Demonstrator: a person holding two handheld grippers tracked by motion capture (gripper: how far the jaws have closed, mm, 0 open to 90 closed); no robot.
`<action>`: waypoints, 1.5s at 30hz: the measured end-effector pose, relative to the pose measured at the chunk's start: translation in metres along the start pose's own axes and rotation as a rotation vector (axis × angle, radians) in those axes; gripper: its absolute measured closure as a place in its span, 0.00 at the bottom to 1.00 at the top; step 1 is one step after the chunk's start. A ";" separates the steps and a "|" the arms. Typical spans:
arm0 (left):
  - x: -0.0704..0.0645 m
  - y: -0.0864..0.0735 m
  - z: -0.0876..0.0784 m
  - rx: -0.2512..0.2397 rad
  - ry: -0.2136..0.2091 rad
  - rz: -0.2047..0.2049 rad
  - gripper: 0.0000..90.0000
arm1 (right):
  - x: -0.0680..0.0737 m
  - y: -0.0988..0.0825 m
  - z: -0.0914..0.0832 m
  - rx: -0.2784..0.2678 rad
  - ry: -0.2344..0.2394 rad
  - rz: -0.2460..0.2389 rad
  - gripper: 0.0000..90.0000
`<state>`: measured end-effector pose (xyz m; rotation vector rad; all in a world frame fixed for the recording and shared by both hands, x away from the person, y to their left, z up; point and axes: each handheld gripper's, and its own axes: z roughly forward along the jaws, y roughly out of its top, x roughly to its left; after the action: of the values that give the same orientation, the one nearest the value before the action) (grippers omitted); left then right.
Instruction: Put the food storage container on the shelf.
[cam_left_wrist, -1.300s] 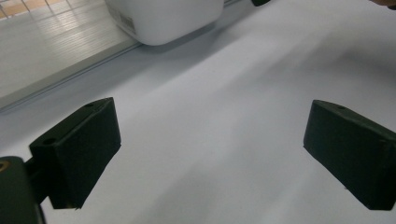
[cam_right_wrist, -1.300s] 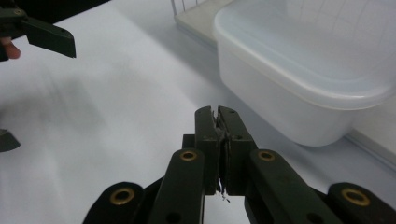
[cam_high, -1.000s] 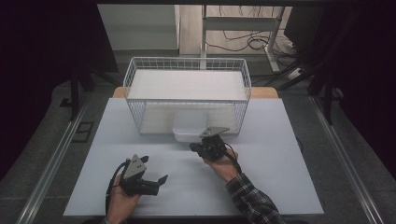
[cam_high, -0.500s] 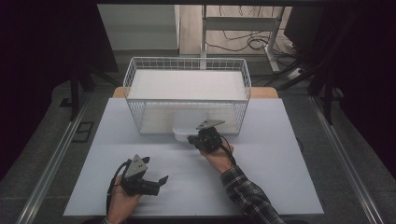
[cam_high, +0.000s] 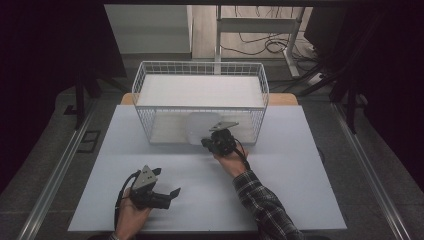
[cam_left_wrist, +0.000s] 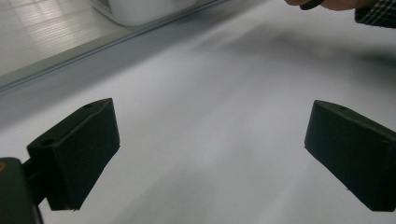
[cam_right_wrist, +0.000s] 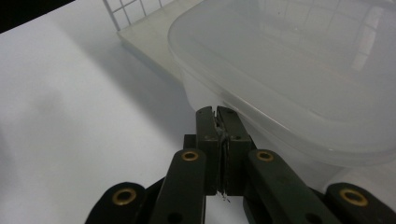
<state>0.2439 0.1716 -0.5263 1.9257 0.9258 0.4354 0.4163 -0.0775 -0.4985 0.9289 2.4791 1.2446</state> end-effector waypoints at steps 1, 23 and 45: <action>0.000 0.000 0.000 0.001 -0.002 0.001 0.03 | -0.001 0.001 0.001 -0.002 -0.002 -0.004 0.97; 0.001 0.000 0.001 0.013 -0.011 -0.015 0.03 | -0.016 0.013 0.016 -0.006 -0.063 -0.004 0.94; 0.001 -0.001 0.005 0.033 -0.035 -0.025 0.01 | 0.003 0.010 -0.009 -0.019 -0.041 -0.040 0.45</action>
<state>0.2474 0.1702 -0.5293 1.9436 0.9387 0.3721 0.4141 -0.0768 -0.4844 0.8872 2.4375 1.2222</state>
